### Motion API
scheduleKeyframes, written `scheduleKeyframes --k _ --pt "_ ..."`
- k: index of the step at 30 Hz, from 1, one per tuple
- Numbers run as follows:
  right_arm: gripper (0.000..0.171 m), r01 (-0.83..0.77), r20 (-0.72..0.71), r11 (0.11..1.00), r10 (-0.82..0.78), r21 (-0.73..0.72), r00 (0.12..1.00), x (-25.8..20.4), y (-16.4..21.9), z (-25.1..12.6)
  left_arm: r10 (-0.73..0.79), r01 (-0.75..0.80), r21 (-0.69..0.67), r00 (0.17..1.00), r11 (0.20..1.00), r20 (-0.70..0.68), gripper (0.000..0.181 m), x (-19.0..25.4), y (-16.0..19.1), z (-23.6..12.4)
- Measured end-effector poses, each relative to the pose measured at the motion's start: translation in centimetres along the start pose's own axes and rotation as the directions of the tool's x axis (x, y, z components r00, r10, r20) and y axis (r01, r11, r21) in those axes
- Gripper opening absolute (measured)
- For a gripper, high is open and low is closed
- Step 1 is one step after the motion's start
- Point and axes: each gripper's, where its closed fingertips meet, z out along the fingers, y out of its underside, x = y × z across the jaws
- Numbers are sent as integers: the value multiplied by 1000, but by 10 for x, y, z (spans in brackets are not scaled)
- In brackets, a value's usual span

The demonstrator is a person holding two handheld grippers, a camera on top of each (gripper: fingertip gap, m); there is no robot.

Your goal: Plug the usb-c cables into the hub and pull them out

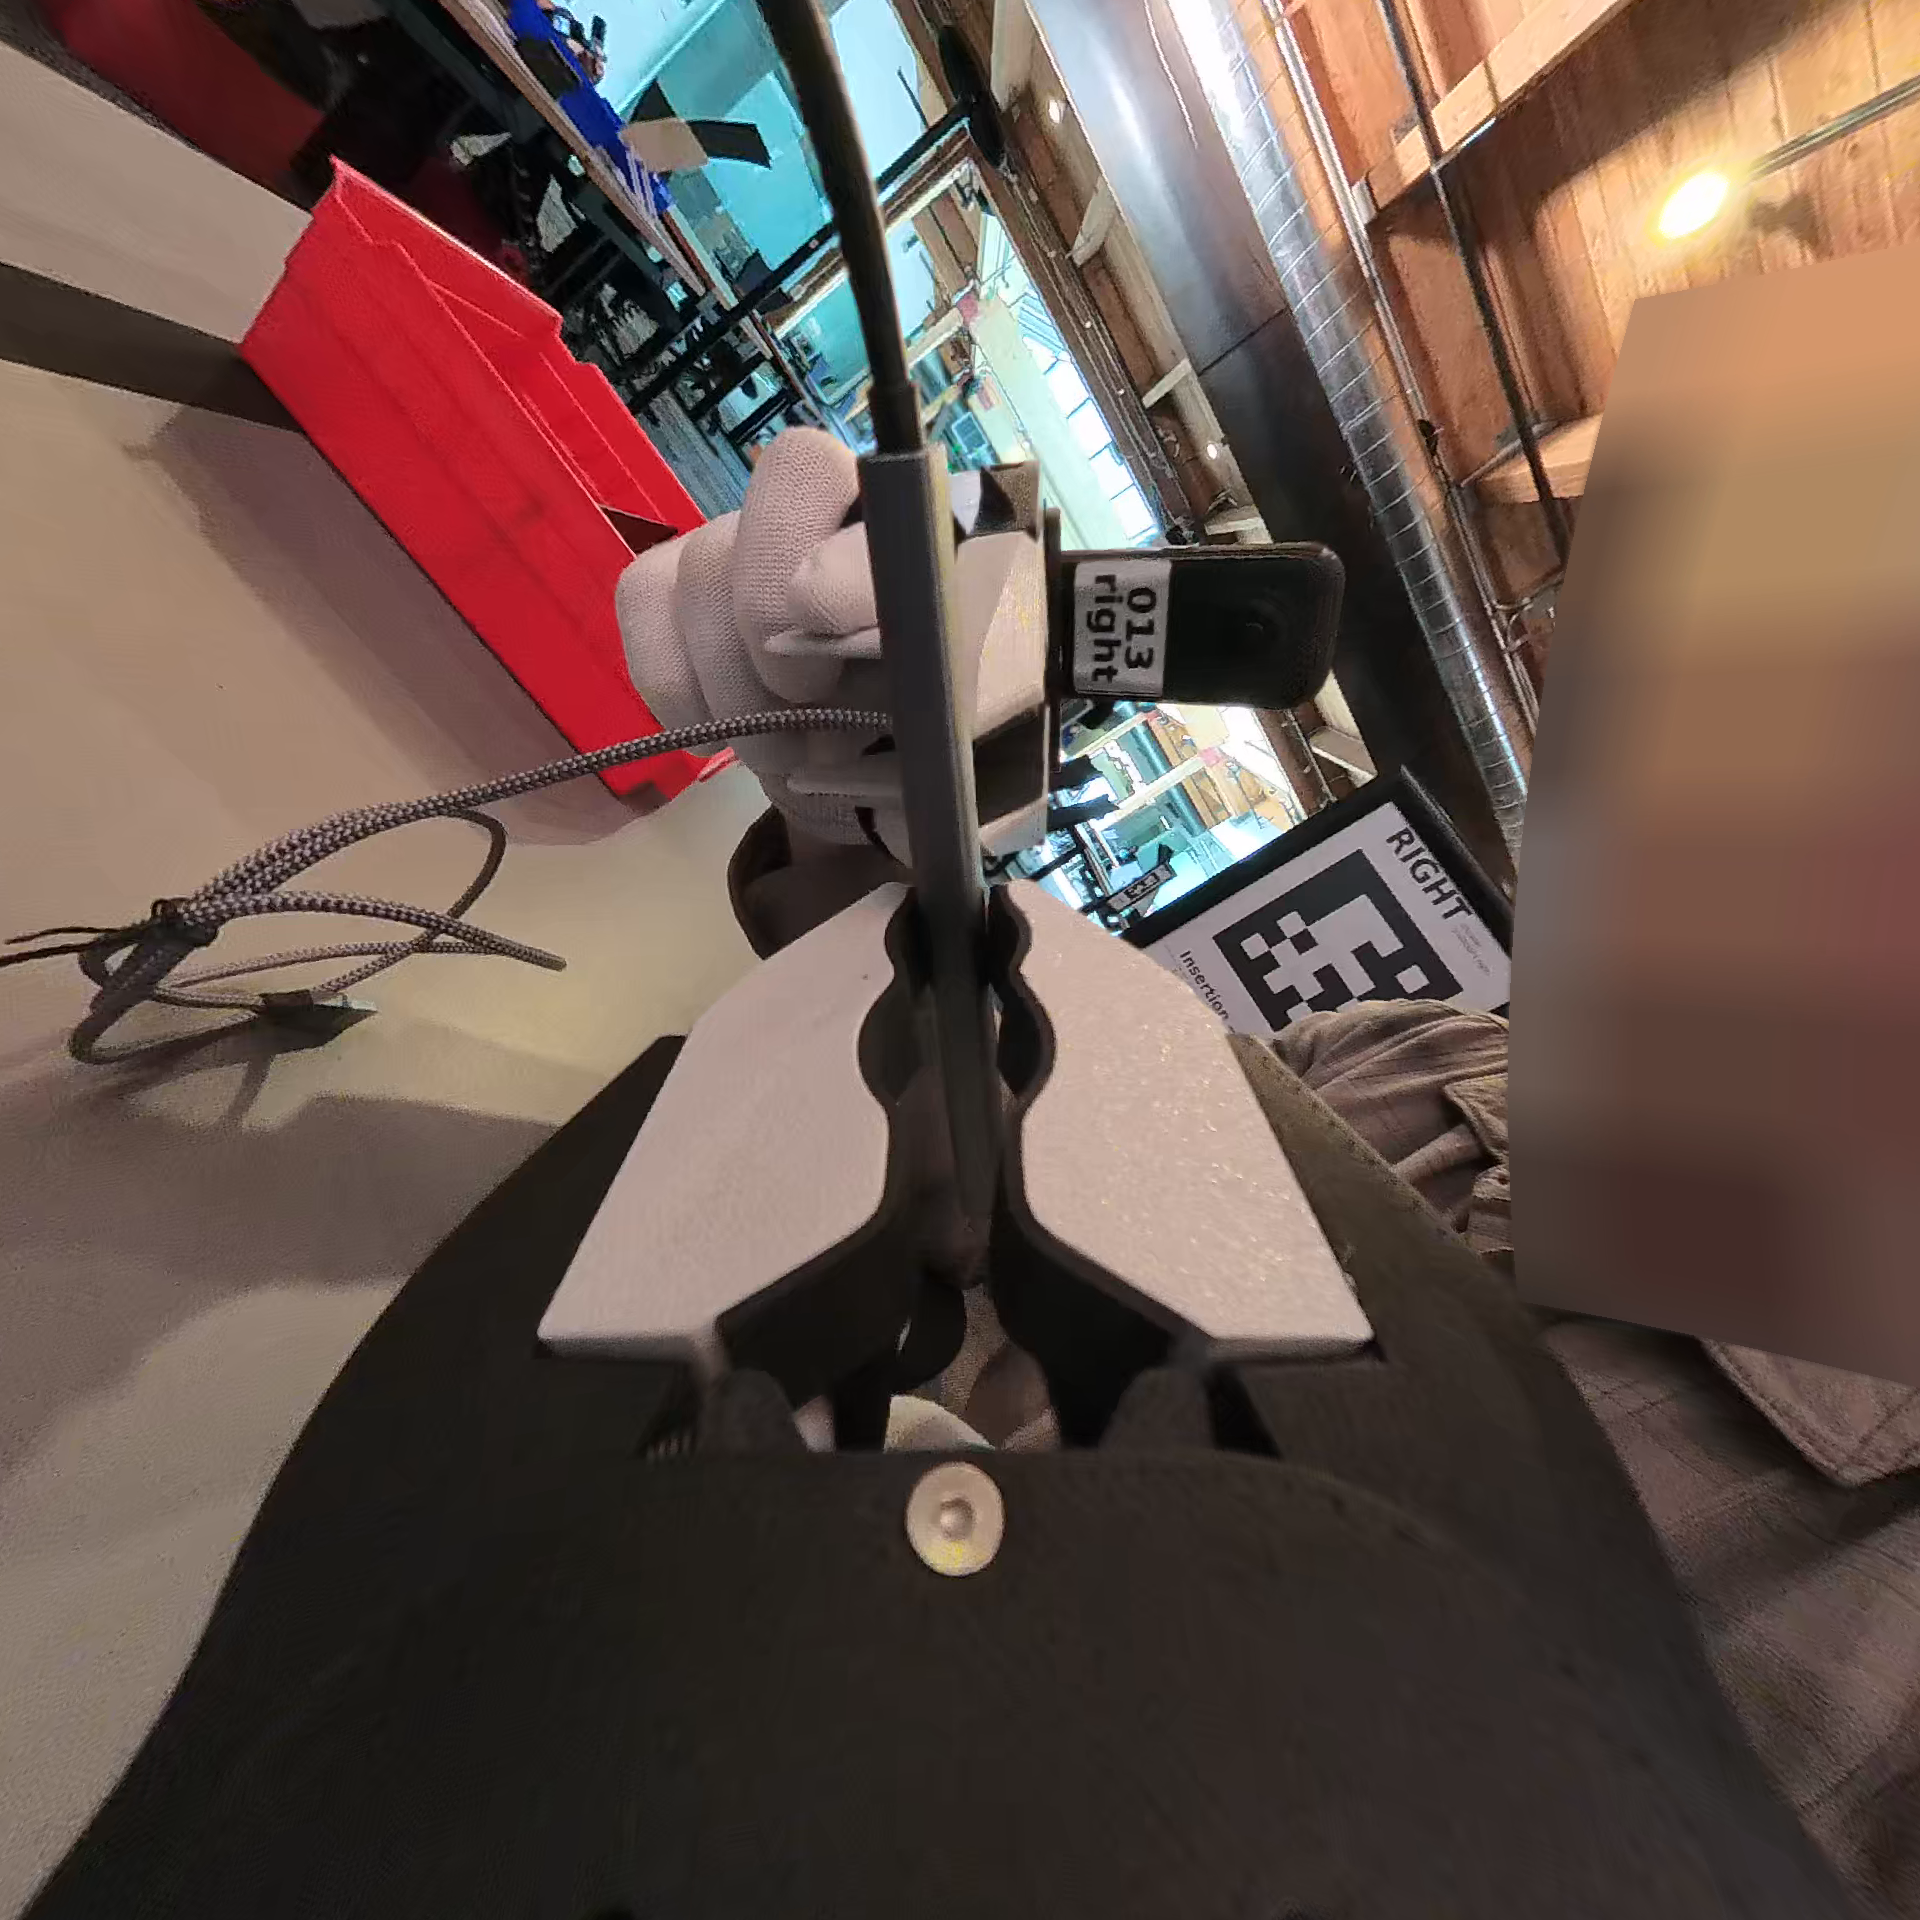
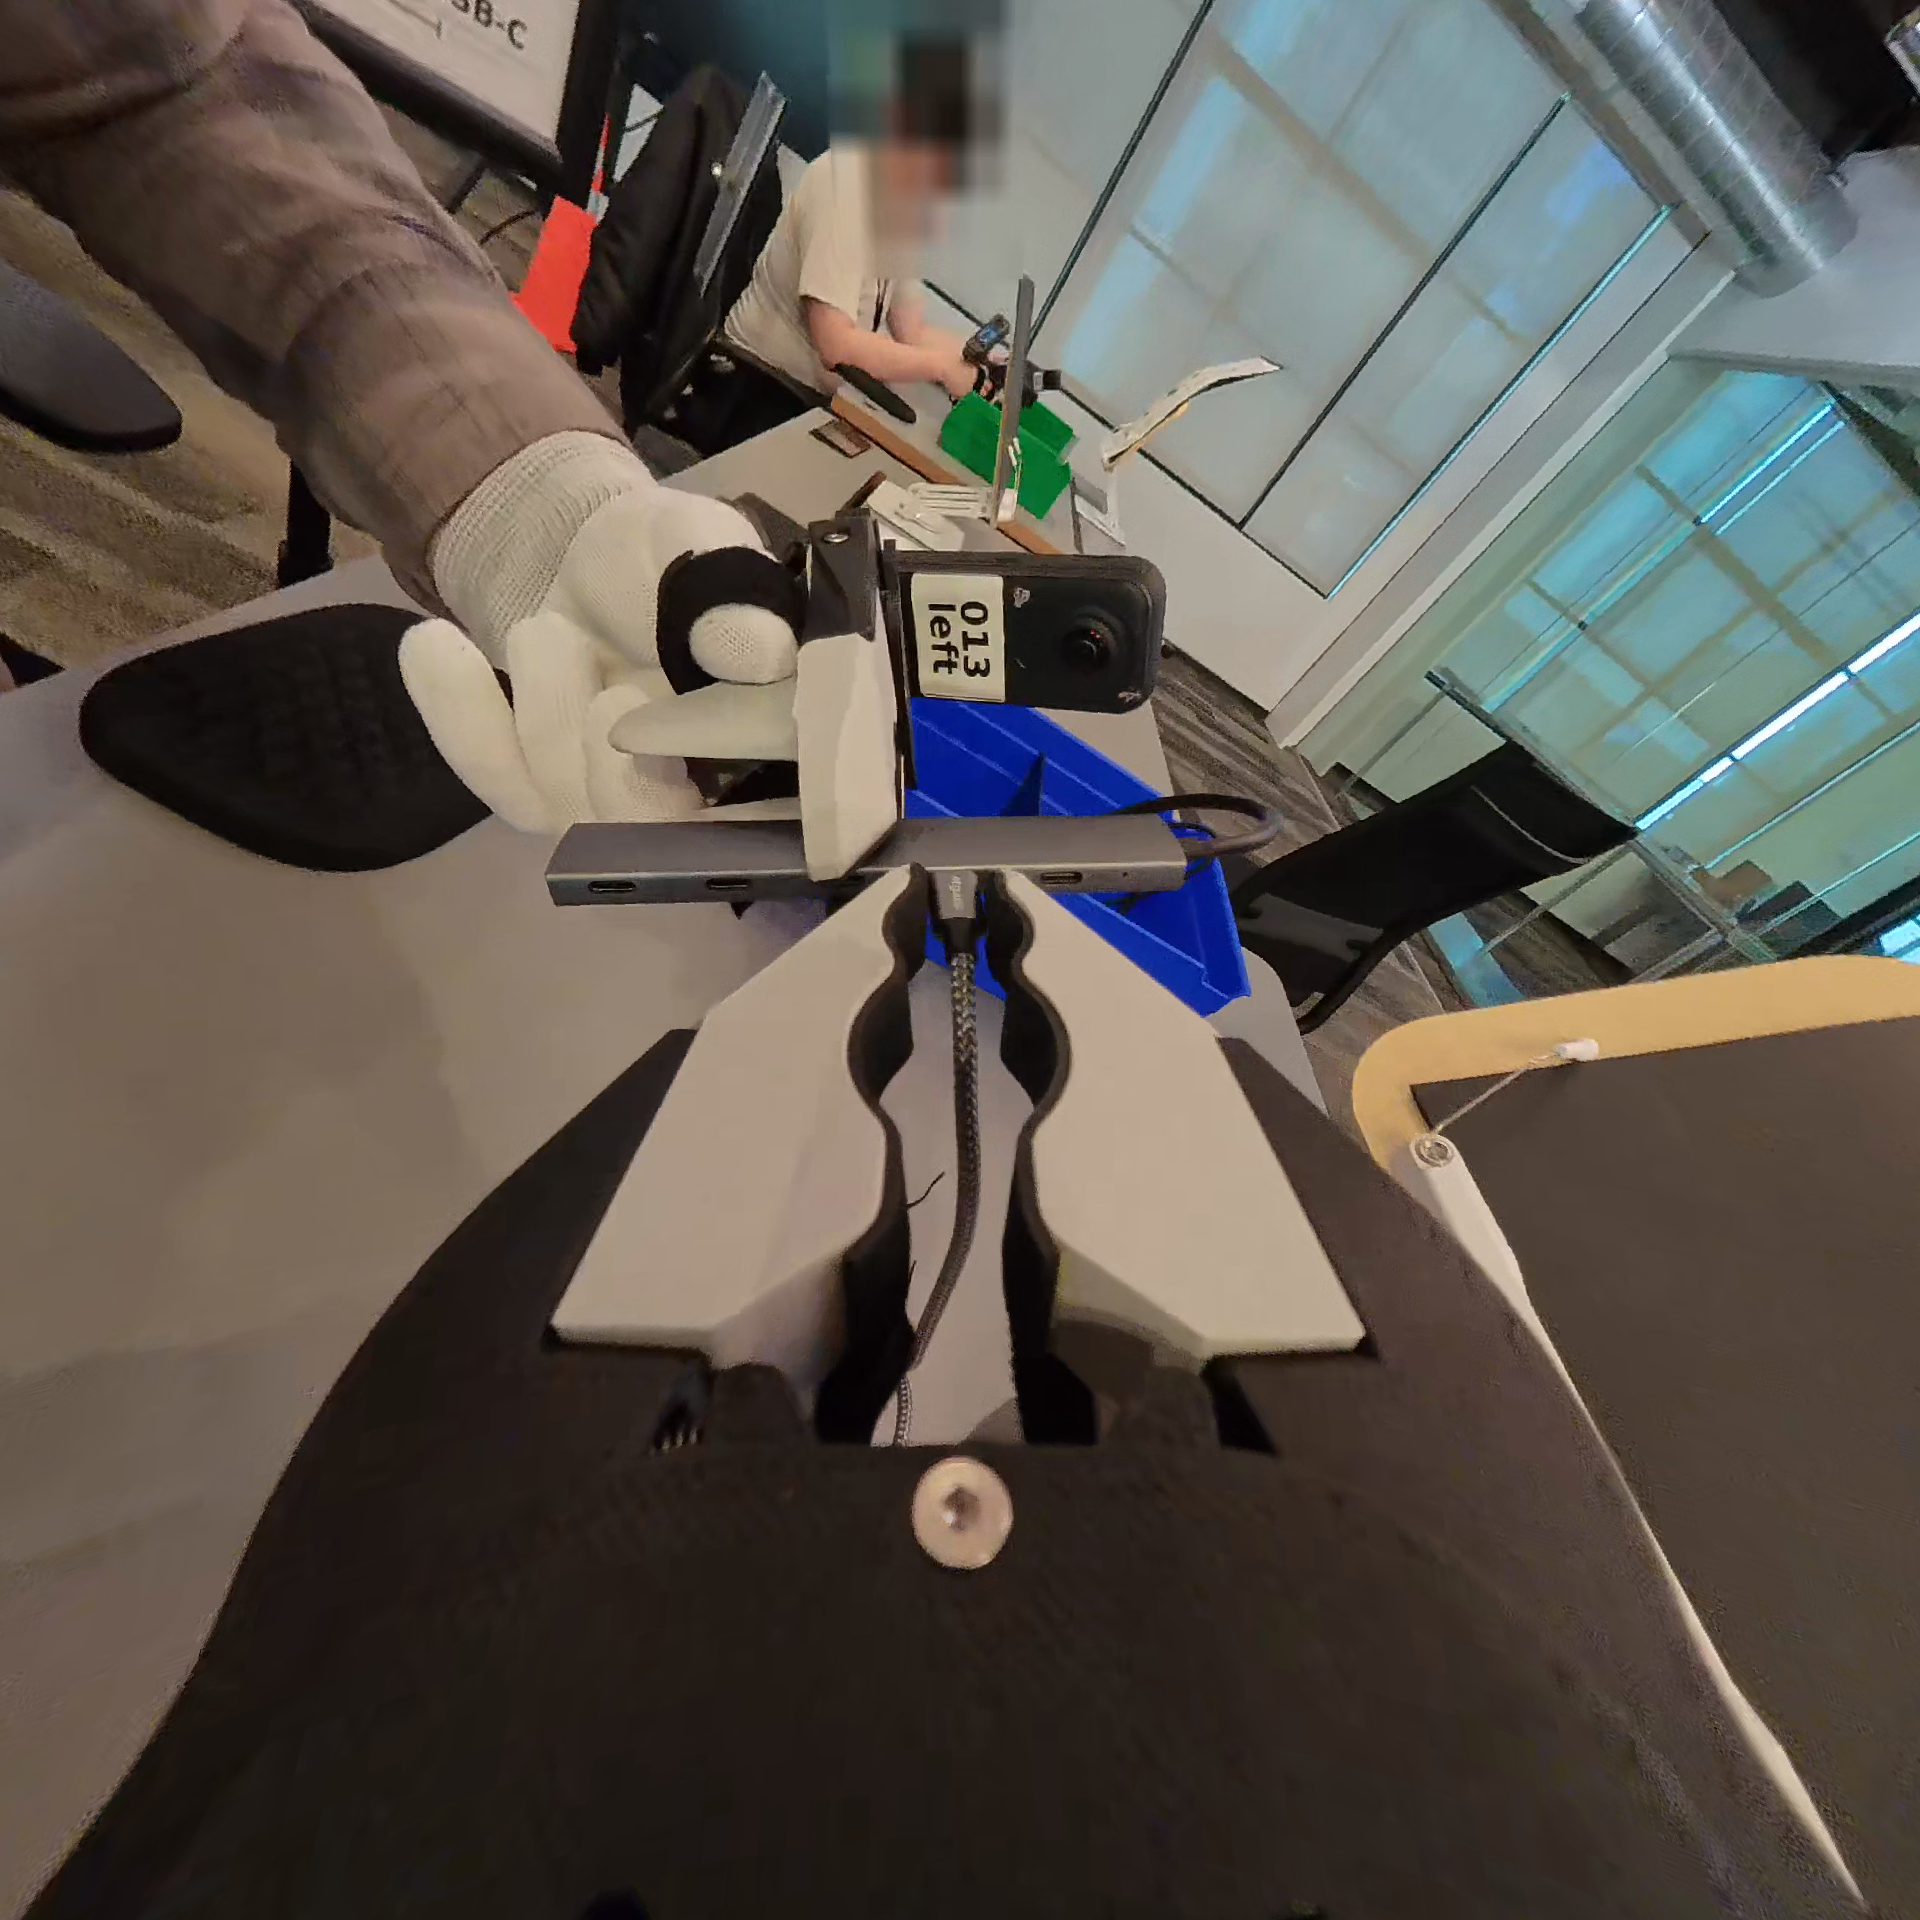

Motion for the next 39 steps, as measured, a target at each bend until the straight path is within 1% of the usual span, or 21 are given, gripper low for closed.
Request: scheduleKeyframes --k 1,4,9,11,13,14,15,16,18,20,21,22,23,24,27,29,31,33,34,35,39 --pt "7 5 7 1000 -5 -1 1000 -2 0 1 -7 7 1 1000 1000 -10 12 1 1 -1" --pt "7 -4 34 1000 4 -2 999 -6 1 4 -20 20 1 999 1000 -28 11 1 5 -4" --pt "7 -39 61 999 39 -1 997 -9 0 4 -20 23 54 999 998 -50 12 3 4 -7" --pt "7 -69 51 997 68 17 996 -5 1 2 46 -50 88 998 995 46 34 -5 -3 -14" --pt "7 -105 38 993 103 45 994 1 0 -3 189 -204 60 962 977 196 52 -14 -6 -24" --pt "7 -113 21 993 112 41 993 5 3 -5 297 -316 25 912 948 283 53 -16 -9 -31" --pt "7 -126 7 991 126 40 992 8 5 -6 425 -448 -22 830 894 361 55 -15 -14 -39" --pt "7 -145 9 988 145 46 989 10 6 -8 544 -566 -94 714 819 441 54 -15 -19 -47" --pt "7 -169 11 983 169 76 986 12 3 -10 746 -737 -294 405 608 528 53 -14 -28 -59" --pt "7 -212 34 971 209 114 977 12 -1 -11 843 -795 -489 51 358 535 54 -13 -41 -68" --pt "7 -236 47 962 231 136 972 13 -3 -12 860 -785 -573 -107 235 500 54 -12 -46 -67" --pt "7 -270 73 951 262 153 962 12 -5 -12 860 -760 -640 -245 116 447 58 -10 -50 -63" --pt "7 -295 102 941 281 167 954 9 -5 -12 844 -733 -680 -355 15 401 58 -7 -54 -58" --pt "7 -319 127 931 299 179 946 7 -6 -12 828 -702 -709 -435 -67 353 58 -5 -57 -51" --pt "7 -388 202 897 348 211 915 2 -6 -12 779 -572 -765 -608 -296 153 55 -8 -56 -28" --pt "7 -440 261 867 380 234 888 -1 -9 -13 740 -478 -779 -672 -405 28 51 -17 -53 -19" --pt "7 -469 289 849 397 246 871 -2 -9 -13 747 -456 -779 -665 -432 -25 41 -26 -50 -13" --pt "7 -487 307 840 411 238 858 -4 -7 -12 726 -453 -759 -687 -467 -37 20 -24 -50 -8" --pt "7 -493 312 840 417 228 854 -5 -5 -12 712 -437 -756 -700 -488 -55 14 -24 -50 -6" --pt "7 -499 314 838 424 222 850 -5 -3 -11 703 -421 -758 -708 -499 -70 10 -25 -51 -6" --pt "7 -536 343 811 447 234 826 -4 -4 -15 700 -436 -735 -711 -519 -73 11 -24 -51 -1"
